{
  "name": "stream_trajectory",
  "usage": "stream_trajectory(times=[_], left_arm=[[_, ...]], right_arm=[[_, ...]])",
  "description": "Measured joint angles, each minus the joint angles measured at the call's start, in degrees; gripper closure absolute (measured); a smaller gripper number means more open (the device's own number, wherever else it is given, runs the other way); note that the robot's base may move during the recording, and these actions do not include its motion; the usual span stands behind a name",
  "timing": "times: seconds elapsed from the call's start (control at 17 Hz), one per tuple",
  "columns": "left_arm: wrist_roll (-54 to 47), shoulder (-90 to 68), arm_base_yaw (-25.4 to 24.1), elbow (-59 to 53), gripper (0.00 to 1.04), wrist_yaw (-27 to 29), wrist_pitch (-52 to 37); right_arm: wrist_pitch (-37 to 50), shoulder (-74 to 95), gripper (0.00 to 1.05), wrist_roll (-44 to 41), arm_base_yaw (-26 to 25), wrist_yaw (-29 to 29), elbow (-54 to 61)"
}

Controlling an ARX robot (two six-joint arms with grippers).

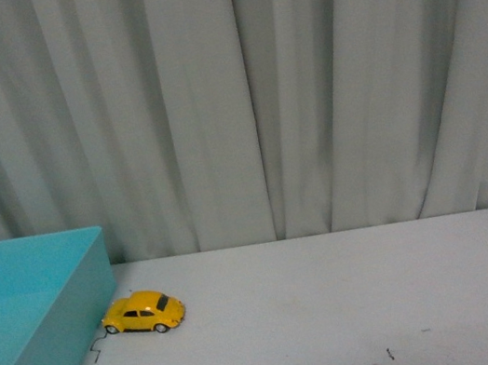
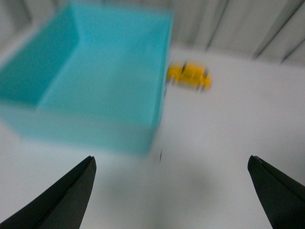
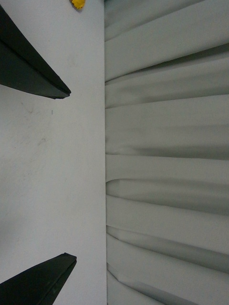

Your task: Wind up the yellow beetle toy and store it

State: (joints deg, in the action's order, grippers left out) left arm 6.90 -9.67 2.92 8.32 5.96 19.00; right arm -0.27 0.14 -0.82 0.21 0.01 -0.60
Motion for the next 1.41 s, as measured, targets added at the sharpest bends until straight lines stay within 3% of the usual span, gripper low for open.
stream_trajectory(times=[0.12, 0.18, 0.35, 0.59, 0.82, 1.12, 1.41], left_arm=[[11.43, -13.14, 2.67, 9.94, 0.07, 3.85, 12.61], [15.74, -16.9, 3.39, 13.97, 0.07, 5.09, 11.87], [16.22, -27.12, 2.1, 19.06, 0.07, 4.68, -0.24], [8.15, -52.52, 2.32, 29.31, 0.07, 1.99, -17.66], [-6.4, -77.66, 5.42, 48.57, 0.07, 2.12, -24.33], [-31.54, -101.72, 6.88, 67.76, 0.07, -0.66, -19.85], [-57.2, -112.54, 7.91, 79.91, 0.07, -3.98, -10.47]], right_arm=[[0.09, 0.0, 0.07, 0.02, 0.0, -0.11, 0.0], [0.02, 0.02, 0.07, 0.02, -0.2, 0.02, 0.0], [0.04, 0.0, 0.07, 0.02, -0.22, 0.02, 0.0], [0.07, 0.02, 0.07, 0.0, -0.22, 0.0, 0.0], [0.04, 0.02, 0.07, 0.0, -0.22, 0.0, 0.0], [0.02, 0.02, 0.07, 0.0, -0.22, 0.0, 0.0], [0.04, 0.02, 0.07, 0.0, -0.22, 0.0, 0.0]])
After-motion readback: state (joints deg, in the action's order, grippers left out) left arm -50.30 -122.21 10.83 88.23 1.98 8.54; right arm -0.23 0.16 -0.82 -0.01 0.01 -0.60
